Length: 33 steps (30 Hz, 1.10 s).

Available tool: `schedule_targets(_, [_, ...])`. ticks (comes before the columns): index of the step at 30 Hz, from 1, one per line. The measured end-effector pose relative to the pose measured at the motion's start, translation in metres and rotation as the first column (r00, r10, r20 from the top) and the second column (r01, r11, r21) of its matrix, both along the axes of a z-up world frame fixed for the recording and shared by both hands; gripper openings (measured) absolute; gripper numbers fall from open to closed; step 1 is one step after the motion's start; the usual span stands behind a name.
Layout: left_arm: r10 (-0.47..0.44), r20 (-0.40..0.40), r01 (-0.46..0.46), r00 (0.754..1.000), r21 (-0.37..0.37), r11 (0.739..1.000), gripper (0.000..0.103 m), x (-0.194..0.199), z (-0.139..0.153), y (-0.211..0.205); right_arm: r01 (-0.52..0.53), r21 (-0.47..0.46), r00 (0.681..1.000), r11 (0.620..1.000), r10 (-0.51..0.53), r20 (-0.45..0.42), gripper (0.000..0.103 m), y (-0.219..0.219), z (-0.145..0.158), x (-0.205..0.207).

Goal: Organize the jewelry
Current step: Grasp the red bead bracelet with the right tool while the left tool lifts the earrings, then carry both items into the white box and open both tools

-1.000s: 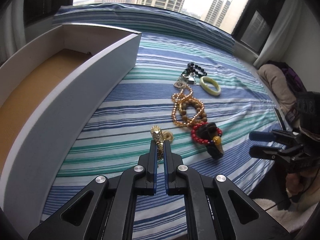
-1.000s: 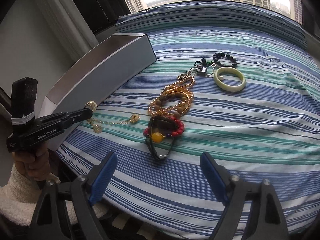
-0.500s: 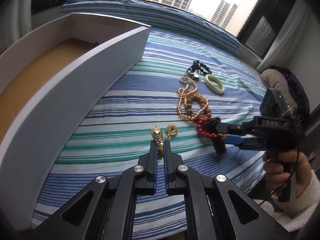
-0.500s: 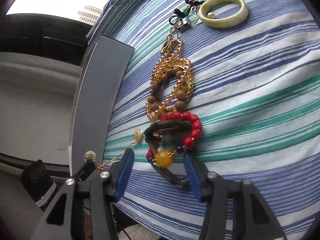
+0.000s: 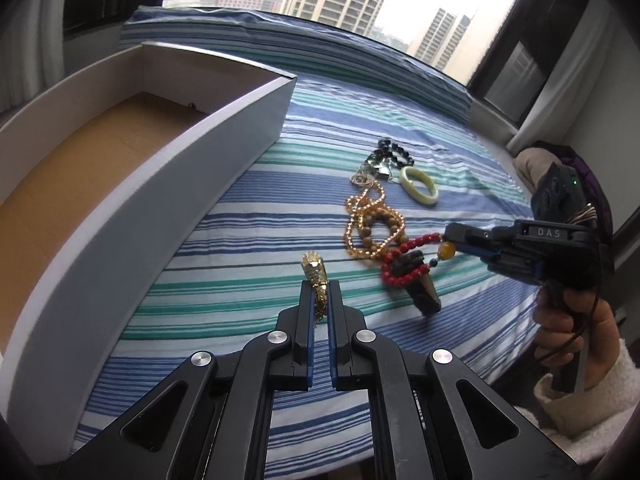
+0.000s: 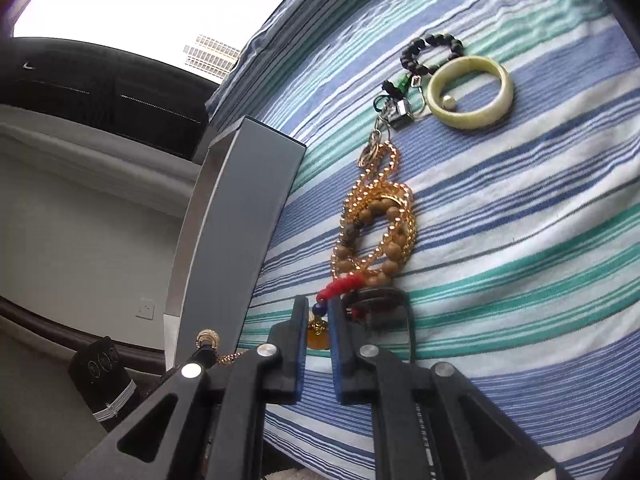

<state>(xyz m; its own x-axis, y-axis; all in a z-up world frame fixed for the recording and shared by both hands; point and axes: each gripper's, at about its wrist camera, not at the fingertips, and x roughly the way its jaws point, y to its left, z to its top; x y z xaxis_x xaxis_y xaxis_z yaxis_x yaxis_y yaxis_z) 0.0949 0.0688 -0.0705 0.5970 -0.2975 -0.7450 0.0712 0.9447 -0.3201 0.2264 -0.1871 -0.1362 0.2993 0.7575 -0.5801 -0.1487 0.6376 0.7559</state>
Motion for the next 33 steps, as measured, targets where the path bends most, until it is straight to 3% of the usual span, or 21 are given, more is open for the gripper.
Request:
schedule_targets(12, [0.070,0.072,-0.063,0.995,-0.097,0.993,0.003,-0.020,0.073,0.035,-0.116,-0.026,0.978,0.993,0.119,0.173,0.010,0.017,0.074,0.009])
schedule_targets(16, [0.142,0.088,-0.132,0.986,-0.113,0.985,0.003,-0.032,0.100,0.061,-0.186,-0.031,0.951,0.982,0.188,0.244,0.010,0.044,0.110,0.007])
schedule_targets(20, [0.253,0.123,-0.244,0.960,-0.084,0.966,0.003,-0.044,0.121,0.094,-0.274,-0.045,0.908,0.961,0.274,0.318,0.010,0.090,0.142,0.007])
schedule_targets(21, [0.280,0.129,-0.272,0.951,-0.076,0.959,0.003,-0.046,0.124,0.103,-0.297,-0.047,0.896,0.954,0.296,0.332,0.001,0.104,0.149,0.007])
schedule_targets(26, [0.398,0.130,-0.395,0.908,-0.050,0.917,0.003,-0.052,0.118,0.148,-0.391,-0.082,0.835,0.917,0.390,0.388,0.001,0.176,0.172,0.009])
schedule_targets(30, [0.490,0.100,-0.492,0.866,-0.010,0.871,0.003,-0.051,0.093,0.179,-0.417,-0.107,0.813,0.902,0.424,0.399,0.001,0.226,0.174,0.018])
schedule_targets(33, [0.516,0.072,-0.516,0.854,-0.023,0.856,0.003,-0.057,0.082,0.195,-0.418,-0.157,0.803,0.895,0.444,0.397,0.004,0.239,0.176,0.024])
